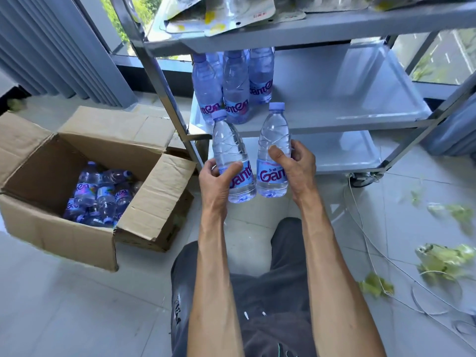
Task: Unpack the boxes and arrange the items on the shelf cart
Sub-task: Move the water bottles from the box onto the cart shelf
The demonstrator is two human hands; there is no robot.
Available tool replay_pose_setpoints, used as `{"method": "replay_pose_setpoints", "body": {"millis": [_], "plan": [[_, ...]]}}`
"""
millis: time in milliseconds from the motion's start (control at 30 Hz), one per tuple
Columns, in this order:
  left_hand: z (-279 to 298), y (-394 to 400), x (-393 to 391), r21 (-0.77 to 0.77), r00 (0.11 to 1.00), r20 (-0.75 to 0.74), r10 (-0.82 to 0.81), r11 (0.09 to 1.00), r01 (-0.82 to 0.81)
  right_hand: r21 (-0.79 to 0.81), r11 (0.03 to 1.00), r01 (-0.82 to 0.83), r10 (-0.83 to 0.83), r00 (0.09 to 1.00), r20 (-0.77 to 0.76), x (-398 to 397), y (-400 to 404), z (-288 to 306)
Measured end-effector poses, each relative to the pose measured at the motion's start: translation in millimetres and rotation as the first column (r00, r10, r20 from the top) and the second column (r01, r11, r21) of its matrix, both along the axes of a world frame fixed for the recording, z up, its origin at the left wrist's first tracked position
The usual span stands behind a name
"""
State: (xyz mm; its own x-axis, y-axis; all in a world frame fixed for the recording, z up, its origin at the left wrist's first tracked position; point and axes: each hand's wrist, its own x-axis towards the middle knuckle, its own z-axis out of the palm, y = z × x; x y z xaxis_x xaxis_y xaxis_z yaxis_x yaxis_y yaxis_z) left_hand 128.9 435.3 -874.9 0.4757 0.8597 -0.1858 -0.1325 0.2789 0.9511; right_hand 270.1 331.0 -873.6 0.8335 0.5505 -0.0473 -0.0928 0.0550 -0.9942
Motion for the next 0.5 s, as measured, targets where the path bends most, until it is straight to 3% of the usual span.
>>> {"method": "replay_pose_setpoints", "body": {"millis": [100,233,500], "plan": [[5,6,28,0.109,0.999,-0.003,0.04,0.993,-0.04,-0.034,0.992,0.125,-0.117,0.978,0.172,16,10,4],[14,19,65,0.158,0.988,0.023,0.154,0.975,-0.156,-0.009,0.975,0.222,-0.212,0.944,0.254,50,34,18],[9,44,96,0.244,0.952,-0.008,0.305,0.924,-0.294,-0.007,0.988,0.153,-0.143,0.937,0.317,100,115,28]]}}
